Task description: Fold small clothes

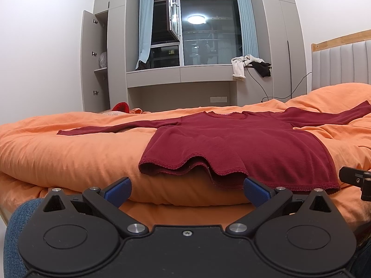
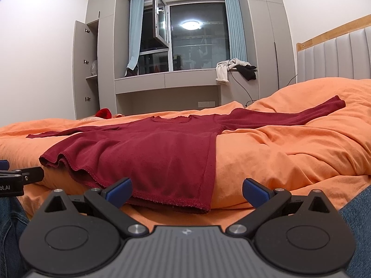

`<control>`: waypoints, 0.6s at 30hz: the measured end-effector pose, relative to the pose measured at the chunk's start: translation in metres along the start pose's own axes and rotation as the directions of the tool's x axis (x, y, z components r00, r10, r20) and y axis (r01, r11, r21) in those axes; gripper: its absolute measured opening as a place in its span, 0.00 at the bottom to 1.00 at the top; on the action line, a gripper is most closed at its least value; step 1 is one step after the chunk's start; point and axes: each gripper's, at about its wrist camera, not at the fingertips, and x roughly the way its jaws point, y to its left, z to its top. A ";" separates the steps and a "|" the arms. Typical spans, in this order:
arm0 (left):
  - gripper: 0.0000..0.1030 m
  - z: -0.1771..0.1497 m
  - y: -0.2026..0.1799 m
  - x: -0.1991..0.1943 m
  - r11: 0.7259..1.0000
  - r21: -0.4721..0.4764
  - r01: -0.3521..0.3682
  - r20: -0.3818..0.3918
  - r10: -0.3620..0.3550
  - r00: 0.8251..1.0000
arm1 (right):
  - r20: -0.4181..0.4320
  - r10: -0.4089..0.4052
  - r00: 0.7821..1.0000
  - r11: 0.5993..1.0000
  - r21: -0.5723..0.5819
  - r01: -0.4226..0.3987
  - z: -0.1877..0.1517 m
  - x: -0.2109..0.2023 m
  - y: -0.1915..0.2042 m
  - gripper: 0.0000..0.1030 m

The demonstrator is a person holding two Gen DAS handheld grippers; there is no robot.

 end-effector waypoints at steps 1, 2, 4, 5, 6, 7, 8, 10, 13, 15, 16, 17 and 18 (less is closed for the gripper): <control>1.00 0.000 0.000 0.000 1.000 0.000 0.000 0.000 0.000 1.000 | -0.002 -0.001 1.000 1.000 0.000 0.001 0.000 0.001 0.000 1.00; 1.00 0.000 0.000 0.000 1.000 0.000 0.000 0.000 0.000 1.000 | -0.002 -0.001 1.000 1.000 0.000 0.001 0.000 0.001 0.000 1.00; 0.99 0.000 0.000 0.000 1.000 -0.001 0.000 0.000 0.000 1.000 | -0.005 -0.001 1.000 1.000 -0.001 0.001 0.000 0.001 0.001 1.00; 0.99 0.000 0.000 0.000 1.000 -0.001 0.000 0.000 0.000 1.000 | -0.005 -0.002 1.000 1.000 -0.002 0.002 0.000 0.001 0.001 1.00; 0.99 0.000 0.000 0.000 1.000 -0.001 0.000 0.000 0.000 1.000 | -0.006 -0.002 1.000 1.000 -0.002 0.002 0.000 0.001 0.001 1.00; 0.99 0.000 0.000 0.000 1.000 -0.001 0.000 0.000 0.000 1.000 | -0.007 -0.002 1.000 1.000 -0.002 0.002 0.000 0.001 0.001 1.00; 0.99 0.000 0.000 0.000 1.000 -0.001 0.000 0.000 0.000 1.000 | -0.007 -0.002 1.000 1.000 -0.003 0.002 0.000 0.001 0.001 1.00; 1.00 0.000 0.000 0.000 1.000 -0.001 0.000 -0.001 0.000 1.000 | -0.007 -0.002 1.000 1.000 -0.001 0.002 0.000 0.001 0.001 1.00; 0.99 0.000 0.000 0.000 1.000 -0.001 0.001 -0.001 -0.001 1.000 | -0.006 -0.002 1.000 1.000 -0.001 0.002 0.000 0.001 0.001 1.00; 0.99 0.000 0.000 0.000 1.000 -0.001 0.001 -0.001 -0.001 1.000 | -0.007 -0.002 1.000 1.000 -0.001 0.002 0.000 0.001 0.001 1.00; 1.00 0.000 0.000 0.000 1.000 -0.001 0.001 -0.001 -0.001 1.000 | -0.007 -0.002 1.000 1.000 -0.001 0.002 0.000 0.001 0.001 1.00; 1.00 0.000 0.000 0.000 1.000 -0.001 0.001 -0.001 -0.001 1.000 | -0.007 -0.002 1.000 1.000 -0.001 0.002 0.000 0.001 0.001 1.00; 0.99 0.000 0.000 0.000 1.000 -0.002 0.001 -0.001 -0.001 1.000 | -0.007 -0.001 1.000 1.000 -0.002 0.001 0.000 0.001 0.001 1.00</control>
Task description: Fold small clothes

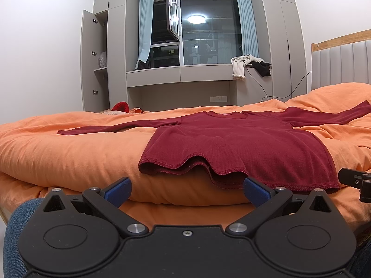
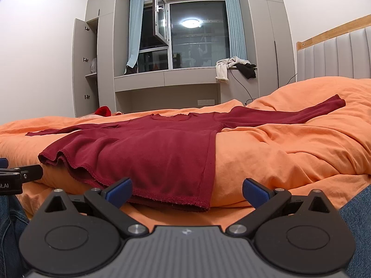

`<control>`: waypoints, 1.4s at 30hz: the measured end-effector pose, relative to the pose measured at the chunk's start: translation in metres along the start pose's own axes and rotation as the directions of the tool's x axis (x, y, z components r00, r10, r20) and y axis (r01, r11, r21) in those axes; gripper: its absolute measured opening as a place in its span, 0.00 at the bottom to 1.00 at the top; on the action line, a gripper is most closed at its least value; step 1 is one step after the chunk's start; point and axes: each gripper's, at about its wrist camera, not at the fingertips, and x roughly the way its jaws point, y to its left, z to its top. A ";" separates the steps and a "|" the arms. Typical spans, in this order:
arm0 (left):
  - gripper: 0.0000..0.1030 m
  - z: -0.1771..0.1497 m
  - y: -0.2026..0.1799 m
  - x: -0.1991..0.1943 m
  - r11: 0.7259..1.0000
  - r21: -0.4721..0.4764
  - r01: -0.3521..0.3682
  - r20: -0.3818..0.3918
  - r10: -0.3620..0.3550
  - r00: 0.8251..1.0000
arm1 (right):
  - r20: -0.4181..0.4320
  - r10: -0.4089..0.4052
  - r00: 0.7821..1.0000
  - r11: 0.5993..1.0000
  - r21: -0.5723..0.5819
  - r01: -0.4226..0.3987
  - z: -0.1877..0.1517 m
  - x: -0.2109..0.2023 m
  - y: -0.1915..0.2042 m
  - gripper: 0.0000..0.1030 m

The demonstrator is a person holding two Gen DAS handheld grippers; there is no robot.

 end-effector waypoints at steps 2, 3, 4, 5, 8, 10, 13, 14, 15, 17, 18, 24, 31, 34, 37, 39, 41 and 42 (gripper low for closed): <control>0.99 0.000 0.000 0.000 1.000 0.000 0.000 0.000 0.000 1.000 | 0.000 0.000 1.000 1.000 0.000 0.000 0.000 0.000 0.000 1.00; 0.99 0.000 0.000 0.000 1.000 0.000 0.000 0.000 0.000 1.000 | 0.000 0.000 1.000 1.000 0.001 0.000 0.000 0.000 0.000 1.00; 1.00 0.000 0.000 0.000 1.000 0.000 0.000 0.000 0.000 1.000 | 0.000 0.000 1.000 1.000 0.001 0.000 0.000 0.000 0.000 1.00; 1.00 0.000 0.000 0.000 1.000 -0.001 0.000 0.000 0.000 1.000 | 0.000 0.000 1.000 1.000 0.001 0.000 0.000 0.000 0.000 1.00; 0.99 0.000 0.000 0.000 1.000 -0.001 -0.001 -0.001 0.001 1.000 | 0.000 0.000 1.000 1.000 0.001 0.000 0.000 0.000 0.000 1.00; 1.00 0.000 0.000 0.000 1.000 -0.001 0.000 -0.001 0.000 1.000 | 0.000 -0.001 1.000 1.000 0.000 0.001 0.000 0.000 0.000 1.00; 1.00 0.000 0.000 0.000 1.000 0.000 0.000 -0.001 0.000 1.000 | -0.001 0.000 1.000 1.000 0.000 0.000 0.000 0.000 0.000 1.00; 1.00 0.000 0.000 0.000 1.000 -0.001 0.000 -0.001 0.000 1.000 | -0.001 0.000 1.000 1.000 0.000 0.000 0.000 0.000 0.000 1.00; 1.00 0.000 0.000 0.000 1.000 -0.001 0.000 -0.001 0.000 1.000 | -0.001 0.000 1.000 1.000 0.000 0.000 0.000 0.000 0.000 1.00; 1.00 0.000 0.000 0.000 1.000 -0.001 0.000 -0.001 0.000 1.000 | -0.001 -0.001 1.000 1.000 0.000 0.001 0.000 0.000 0.000 1.00; 0.99 0.000 0.000 0.000 1.000 -0.001 0.000 -0.001 0.000 1.000 | -0.001 -0.001 1.000 1.000 0.000 0.001 0.000 0.000 0.000 1.00; 0.99 0.000 0.000 0.000 1.000 -0.001 0.000 -0.002 0.000 1.000 | 0.002 0.002 1.000 1.000 0.000 -0.002 0.000 0.000 0.000 1.00; 0.99 -0.002 -0.001 0.001 1.000 -0.003 -0.002 -0.008 0.002 1.000 | 0.004 0.006 1.000 1.000 -0.002 -0.006 -0.001 0.000 0.001 1.00; 0.99 -0.002 -0.002 0.002 1.000 -0.001 -0.004 -0.014 0.004 1.000 | 0.002 0.008 1.000 1.000 -0.001 -0.008 -0.002 0.001 0.001 1.00; 0.99 -0.001 -0.003 0.005 1.000 0.004 -0.008 -0.031 0.008 1.000 | 0.000 0.025 1.000 1.000 -0.002 -0.025 -0.002 0.002 0.001 1.00; 1.00 -0.002 -0.004 0.009 1.000 0.007 -0.018 -0.053 0.019 0.998 | 0.002 0.045 0.999 0.999 -0.005 -0.045 -0.002 0.002 0.001 1.00; 1.00 -0.003 -0.005 0.015 0.999 0.006 -0.034 -0.091 0.034 0.995 | -0.003 0.062 0.998 0.998 -0.004 -0.062 -0.001 0.002 0.002 1.00; 1.00 -0.003 -0.005 0.018 0.999 0.002 -0.041 -0.111 0.041 0.993 | -0.009 0.070 0.997 0.998 0.001 -0.070 -0.001 0.002 0.002 1.00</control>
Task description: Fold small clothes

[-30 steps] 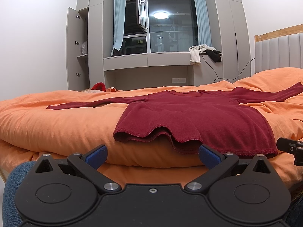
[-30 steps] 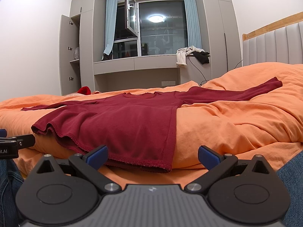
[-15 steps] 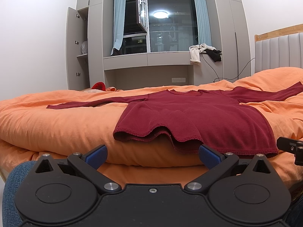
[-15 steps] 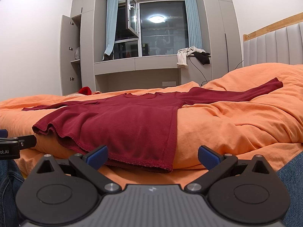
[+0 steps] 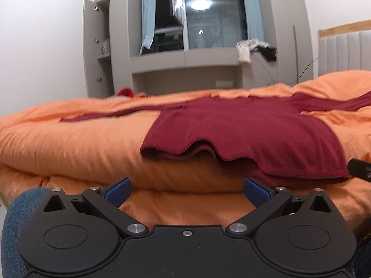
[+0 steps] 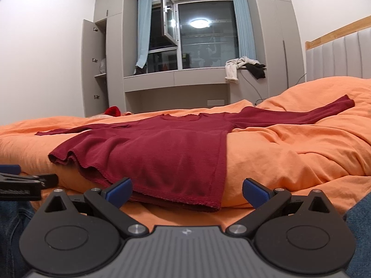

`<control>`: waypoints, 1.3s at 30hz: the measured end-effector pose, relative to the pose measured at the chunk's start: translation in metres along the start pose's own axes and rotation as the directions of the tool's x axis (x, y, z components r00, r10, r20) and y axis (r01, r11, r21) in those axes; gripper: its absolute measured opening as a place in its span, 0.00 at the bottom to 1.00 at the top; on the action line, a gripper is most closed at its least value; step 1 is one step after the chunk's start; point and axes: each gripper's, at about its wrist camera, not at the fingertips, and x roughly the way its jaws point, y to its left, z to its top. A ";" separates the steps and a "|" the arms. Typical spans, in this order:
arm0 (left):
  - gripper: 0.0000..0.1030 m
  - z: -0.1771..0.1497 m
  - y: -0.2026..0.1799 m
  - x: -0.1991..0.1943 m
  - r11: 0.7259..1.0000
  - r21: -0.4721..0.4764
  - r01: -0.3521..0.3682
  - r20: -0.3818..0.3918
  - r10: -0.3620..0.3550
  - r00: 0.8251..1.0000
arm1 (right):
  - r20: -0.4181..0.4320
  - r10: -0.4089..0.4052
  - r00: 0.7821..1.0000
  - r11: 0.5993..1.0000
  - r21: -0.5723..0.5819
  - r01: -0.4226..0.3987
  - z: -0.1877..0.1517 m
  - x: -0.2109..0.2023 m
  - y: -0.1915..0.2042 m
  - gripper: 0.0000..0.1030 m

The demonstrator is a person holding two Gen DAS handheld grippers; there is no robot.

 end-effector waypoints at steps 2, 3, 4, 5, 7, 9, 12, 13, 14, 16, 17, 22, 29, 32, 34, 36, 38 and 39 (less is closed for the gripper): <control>1.00 0.000 0.000 0.006 1.000 -0.013 -0.009 -0.039 0.008 0.999 | -0.020 0.010 1.000 1.000 0.018 -0.009 0.000 0.001 -0.001 1.00; 1.00 0.000 0.001 0.008 1.000 -0.022 -0.009 -0.056 0.007 0.998 | -0.033 0.009 0.999 1.000 0.027 -0.008 0.000 0.002 -0.002 1.00; 0.99 0.000 0.001 0.010 1.000 -0.030 -0.006 -0.069 0.004 0.998 | -0.048 0.005 0.999 0.999 0.035 -0.003 0.000 0.004 -0.003 1.00; 0.99 0.001 0.003 0.013 0.999 -0.037 -0.004 -0.078 0.001 0.997 | -0.067 -0.002 0.998 0.999 0.045 0.005 0.000 0.007 -0.005 1.00; 0.99 0.001 0.002 0.016 0.999 -0.040 -0.003 -0.093 0.000 0.996 | -0.099 -0.018 0.995 0.998 0.061 0.024 -0.001 0.011 -0.008 1.00; 0.99 0.001 0.000 0.018 1.000 -0.027 0.003 -0.095 -0.005 0.995 | -0.120 -0.023 0.992 0.997 0.073 0.032 -0.002 0.014 -0.011 1.00; 1.00 0.001 -0.008 0.019 1.000 0.015 0.027 -0.087 -0.026 0.996 | -0.147 -0.032 0.989 0.996 0.081 0.045 -0.004 0.017 -0.014 1.00; 0.99 0.001 -0.012 0.019 0.999 0.030 0.033 -0.085 -0.030 0.996 | -0.155 -0.036 0.987 0.995 0.083 0.049 -0.005 0.019 -0.015 1.00; 0.99 0.000 -0.016 0.019 0.998 0.048 0.037 -0.084 -0.033 0.996 | -0.164 -0.039 0.986 0.995 0.087 0.054 -0.006 0.020 -0.016 1.00; 0.99 0.000 -0.022 0.019 0.996 0.076 0.041 -0.085 -0.034 0.996 | -0.179 -0.041 0.983 0.994 0.097 0.059 -0.007 0.022 -0.018 1.00; 0.99 0.000 -0.024 0.019 0.995 0.085 0.043 -0.086 -0.035 0.996 | -0.187 -0.043 0.981 0.993 0.104 0.063 -0.007 0.023 -0.020 1.00; 0.99 0.008 -0.028 0.020 0.994 0.084 0.067 -0.098 -0.058 0.993 | -0.215 -0.046 0.976 0.985 0.151 0.079 -0.007 0.028 -0.032 1.00; 0.99 0.029 -0.036 0.024 0.993 0.079 0.091 -0.113 -0.082 0.990 | -0.260 -0.053 0.964 0.974 0.198 0.107 -0.009 0.038 -0.044 1.00; 1.00 0.041 -0.047 0.031 0.992 0.116 0.047 -0.133 -0.031 0.991 | -0.252 -0.035 0.967 0.972 0.216 0.092 -0.009 0.039 -0.047 1.00; 0.99 0.051 -0.053 0.034 0.992 0.127 0.025 -0.133 -0.008 0.991 | -0.223 -0.006 0.975 0.970 0.234 0.059 -0.008 0.038 -0.049 1.00; 0.99 0.059 -0.055 0.036 0.993 0.116 0.036 -0.126 -0.021 0.992 | -0.193 -0.015 0.981 0.972 0.228 0.059 -0.005 0.037 -0.049 1.00; 0.99 0.068 -0.056 0.038 0.994 0.100 0.040 -0.125 -0.027 0.992 | -0.153 -0.070 0.986 0.977 0.191 0.099 -0.002 0.034 -0.047 1.00; 0.99 0.073 -0.057 0.040 0.995 0.092 0.041 -0.126 -0.029 0.992 | -0.137 -0.086 0.987 0.977 0.181 0.110 -0.001 0.034 -0.047 1.00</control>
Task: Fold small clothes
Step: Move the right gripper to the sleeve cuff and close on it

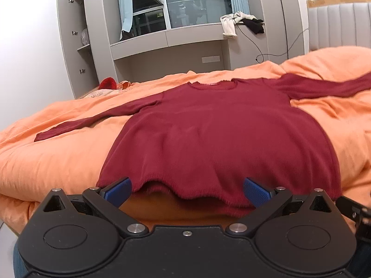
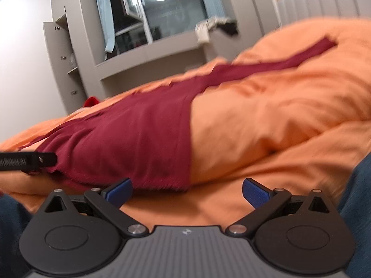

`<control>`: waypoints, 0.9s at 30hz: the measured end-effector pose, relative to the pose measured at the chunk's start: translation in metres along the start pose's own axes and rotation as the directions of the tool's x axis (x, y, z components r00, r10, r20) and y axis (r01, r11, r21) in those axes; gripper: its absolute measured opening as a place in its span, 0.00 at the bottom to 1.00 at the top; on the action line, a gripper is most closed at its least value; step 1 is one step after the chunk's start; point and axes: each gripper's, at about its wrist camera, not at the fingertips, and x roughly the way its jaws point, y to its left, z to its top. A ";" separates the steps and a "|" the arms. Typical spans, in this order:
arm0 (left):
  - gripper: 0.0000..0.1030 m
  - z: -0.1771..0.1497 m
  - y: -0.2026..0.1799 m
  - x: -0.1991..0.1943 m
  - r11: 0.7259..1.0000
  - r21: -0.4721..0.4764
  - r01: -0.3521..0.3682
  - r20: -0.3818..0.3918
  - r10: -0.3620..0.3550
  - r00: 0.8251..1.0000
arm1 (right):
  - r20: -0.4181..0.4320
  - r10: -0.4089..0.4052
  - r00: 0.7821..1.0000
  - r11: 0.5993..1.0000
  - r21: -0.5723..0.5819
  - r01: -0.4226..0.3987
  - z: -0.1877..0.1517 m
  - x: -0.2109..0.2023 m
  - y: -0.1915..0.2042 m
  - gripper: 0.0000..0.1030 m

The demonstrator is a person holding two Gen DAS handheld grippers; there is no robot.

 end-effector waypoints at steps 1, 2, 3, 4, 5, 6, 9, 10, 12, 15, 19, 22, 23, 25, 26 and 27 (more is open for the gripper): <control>0.99 0.004 0.001 0.001 1.000 -0.007 0.002 0.000 -0.002 1.000 | 0.014 -0.005 1.000 1.000 -0.002 0.005 0.001 -0.001 -0.001 1.00; 0.99 0.009 0.000 0.003 1.000 -0.013 0.006 0.000 -0.006 1.000 | 0.028 -0.009 1.000 1.000 0.003 0.008 0.003 -0.001 -0.002 1.00; 0.99 0.013 -0.001 0.005 1.000 -0.019 0.012 0.001 -0.012 1.000 | 0.038 -0.012 0.999 1.000 0.009 0.012 0.004 -0.001 -0.004 1.00; 0.99 0.017 -0.002 0.008 1.000 -0.022 0.017 0.003 -0.017 1.000 | 0.044 -0.016 0.999 1.000 0.013 0.015 0.005 -0.001 -0.005 1.00; 0.99 0.022 -0.003 0.011 1.000 -0.023 0.022 0.004 -0.022 1.000 | 0.046 -0.018 0.999 1.000 0.017 0.017 0.006 -0.001 -0.006 1.00; 0.99 0.026 -0.005 0.014 1.000 -0.020 0.024 0.004 -0.024 1.000 | 0.047 -0.020 0.999 1.000 0.023 0.019 0.006 0.000 -0.008 1.00; 0.99 0.038 -0.010 0.023 0.999 -0.025 0.020 -0.005 -0.020 1.000 | 0.055 -0.024 0.998 0.999 0.030 0.022 0.008 -0.001 -0.012 1.00; 1.00 0.042 -0.010 0.027 0.999 -0.032 0.026 -0.006 -0.026 1.000 | 0.058 -0.025 0.998 0.999 0.030 0.023 0.008 0.000 -0.014 1.00; 1.00 0.051 -0.011 0.034 0.998 -0.045 0.036 -0.006 -0.036 0.999 | 0.060 -0.034 0.998 0.999 0.035 0.032 0.011 0.001 -0.017 1.00; 1.00 0.066 -0.015 0.045 0.998 -0.041 0.043 0.003 -0.043 0.999 | 0.058 -0.022 0.998 0.999 0.049 0.019 0.020 -0.001 -0.023 1.00; 1.00 0.087 -0.022 0.062 0.999 0.002 0.049 0.026 -0.049 0.998 | 0.090 0.004 0.996 0.999 0.040 -0.007 0.047 0.003 -0.032 1.00; 1.00 0.103 -0.027 0.080 0.997 0.045 0.058 0.042 -0.060 0.997 | 0.122 0.054 0.991 0.998 0.039 -0.059 0.078 0.017 -0.048 1.00; 1.00 0.108 -0.029 0.086 0.997 0.059 0.058 0.050 -0.061 0.997 | 0.132 0.062 0.989 0.997 0.038 -0.067 0.087 0.023 -0.053 1.00; 1.00 0.118 -0.032 0.103 0.994 0.087 0.064 0.078 -0.071 0.994 | 0.140 0.070 0.988 0.997 0.032 -0.076 0.109 0.039 -0.067 1.00; 1.00 0.121 -0.033 0.111 0.993 0.096 0.066 0.086 -0.074 0.994 | 0.130 0.074 0.989 0.997 0.023 -0.078 0.121 0.049 -0.074 1.00; 1.00 0.124 -0.033 0.120 0.993 0.097 0.065 0.092 -0.074 0.993 | 0.117 0.075 0.990 0.997 0.010 -0.076 0.132 0.059 -0.081 1.00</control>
